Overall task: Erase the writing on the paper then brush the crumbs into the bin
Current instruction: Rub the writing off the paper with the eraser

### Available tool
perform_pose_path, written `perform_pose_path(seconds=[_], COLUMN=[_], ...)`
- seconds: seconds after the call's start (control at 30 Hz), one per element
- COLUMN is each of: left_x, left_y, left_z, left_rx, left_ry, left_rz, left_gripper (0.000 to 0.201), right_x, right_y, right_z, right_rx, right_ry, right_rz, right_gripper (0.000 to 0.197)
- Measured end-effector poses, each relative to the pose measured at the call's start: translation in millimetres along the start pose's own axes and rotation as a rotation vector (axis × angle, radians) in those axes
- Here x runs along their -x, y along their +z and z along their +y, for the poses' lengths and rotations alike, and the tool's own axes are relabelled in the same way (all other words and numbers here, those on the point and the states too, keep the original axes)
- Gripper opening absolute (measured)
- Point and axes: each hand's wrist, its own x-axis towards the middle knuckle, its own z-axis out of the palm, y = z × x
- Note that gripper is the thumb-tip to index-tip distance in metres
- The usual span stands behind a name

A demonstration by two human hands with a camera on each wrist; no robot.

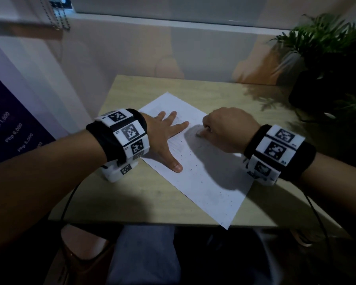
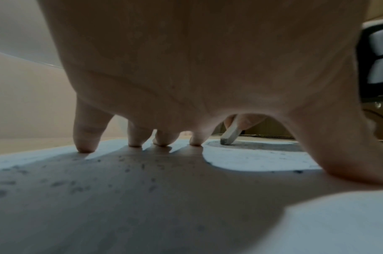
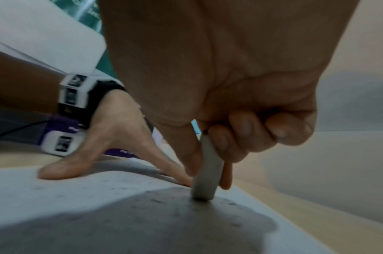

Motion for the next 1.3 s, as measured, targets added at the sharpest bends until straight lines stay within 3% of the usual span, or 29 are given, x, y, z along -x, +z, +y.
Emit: perform_pose_path(seconds=[0.1, 0.27, 0.37, 0.53, 0.7, 0.77, 0.9, 1.1, 1.2, 1.3], left_x=[0, 1, 2, 3, 5, 3, 1, 1, 0, -1], left_y=[1, 1, 0, 2, -2, -3, -1, 0, 0, 0], left_z=[1, 1, 0, 6, -1, -2, 0, 2, 1, 0], left_rx=[-0.003, 0.01, 0.017, 0.02, 0.01, 0.01, 0.019, -0.02, 0.005, 0.008], left_ry=[-0.002, 0.001, -0.002, -0.019, 0.003, 0.004, -0.014, -0.015, -0.004, -0.002], left_rz=[0.005, 0.005, 0.003, 0.034, 0.008, 0.005, 0.015, 0.022, 0.029, 0.034], left_gripper=[0.157, 0.158, 0.157, 0.152, 0.153, 0.154, 0.149, 0.153, 0.155, 0.156], right_x=[11, 8, 14, 19, 11, 13, 25, 4, 16, 22], right_y=[2, -3, 2, -3, -5, -8, -19, -13, -7, -15], right_z=[-10, 14, 2, -14, -19, -25, -35, -13, -36, -35], right_rx=[-0.04, -0.066, -0.004, -0.191, -0.101, -0.085, -0.335, -0.139, -0.07, -0.264], right_ry=[-0.1, 0.003, -0.039, -0.078, -0.05, -0.062, -0.177, 0.028, -0.097, -0.132], right_rz=[-0.01, -0.034, 0.009, -0.025, 0.055, 0.022, -0.147, -0.052, -0.016, -0.128], right_gripper=[0.039, 0.04, 0.039, 0.03, 0.031, 0.028, 0.028, 0.033, 0.026, 0.021])
